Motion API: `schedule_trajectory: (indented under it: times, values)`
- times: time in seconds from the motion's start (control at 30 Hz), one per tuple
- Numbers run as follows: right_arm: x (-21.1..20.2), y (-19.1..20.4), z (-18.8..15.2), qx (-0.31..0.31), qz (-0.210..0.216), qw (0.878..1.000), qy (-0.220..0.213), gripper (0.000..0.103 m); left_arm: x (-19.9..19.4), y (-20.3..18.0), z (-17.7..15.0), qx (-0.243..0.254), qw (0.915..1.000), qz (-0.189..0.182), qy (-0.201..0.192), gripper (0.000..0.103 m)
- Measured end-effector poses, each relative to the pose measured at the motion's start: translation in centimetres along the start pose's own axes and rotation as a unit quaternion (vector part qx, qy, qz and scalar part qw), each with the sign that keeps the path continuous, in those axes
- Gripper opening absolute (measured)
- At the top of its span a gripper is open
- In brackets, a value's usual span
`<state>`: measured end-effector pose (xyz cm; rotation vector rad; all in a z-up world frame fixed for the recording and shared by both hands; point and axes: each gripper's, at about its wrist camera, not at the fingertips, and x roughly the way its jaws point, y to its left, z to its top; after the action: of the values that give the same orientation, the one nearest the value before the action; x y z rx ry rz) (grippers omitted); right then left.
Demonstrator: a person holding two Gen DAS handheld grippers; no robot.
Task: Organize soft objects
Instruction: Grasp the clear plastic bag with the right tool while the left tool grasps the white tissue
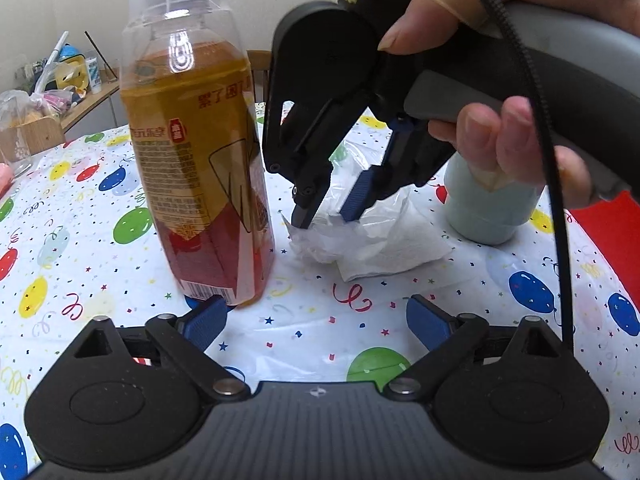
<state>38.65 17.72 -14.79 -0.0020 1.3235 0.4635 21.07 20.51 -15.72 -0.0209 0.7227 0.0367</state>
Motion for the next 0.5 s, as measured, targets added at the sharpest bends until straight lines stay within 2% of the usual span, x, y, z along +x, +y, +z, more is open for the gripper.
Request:
schedule_trajectory:
  times: [0.23,0.33,0.4,0.5]
  values:
    - [-1.9,0.1,-0.5,-0.036,0.010,0.999,-0.017,0.020,0.4,-0.3,0.4,0.005,0.9999,-0.010,0.000,0.091]
    - [-3.7,-0.6,-0.3,-0.042,0.014,0.999,-0.031,0.020,0.5,-0.7,0.8,0.010,0.9998,-0.019,-0.004,0.091]
    - [-5.0,-1.3,-0.1,-0.046,0.015,0.998,-0.041,0.020,1.0,-1.2,1.3,0.014,0.9995,-0.027,-0.003,0.086]
    - [-6.6,-2.4,0.1,-0.046,0.015,0.997,-0.055,0.020,1.9,-2.0,2.0,0.020,0.9993,-0.033,-0.002,0.085]
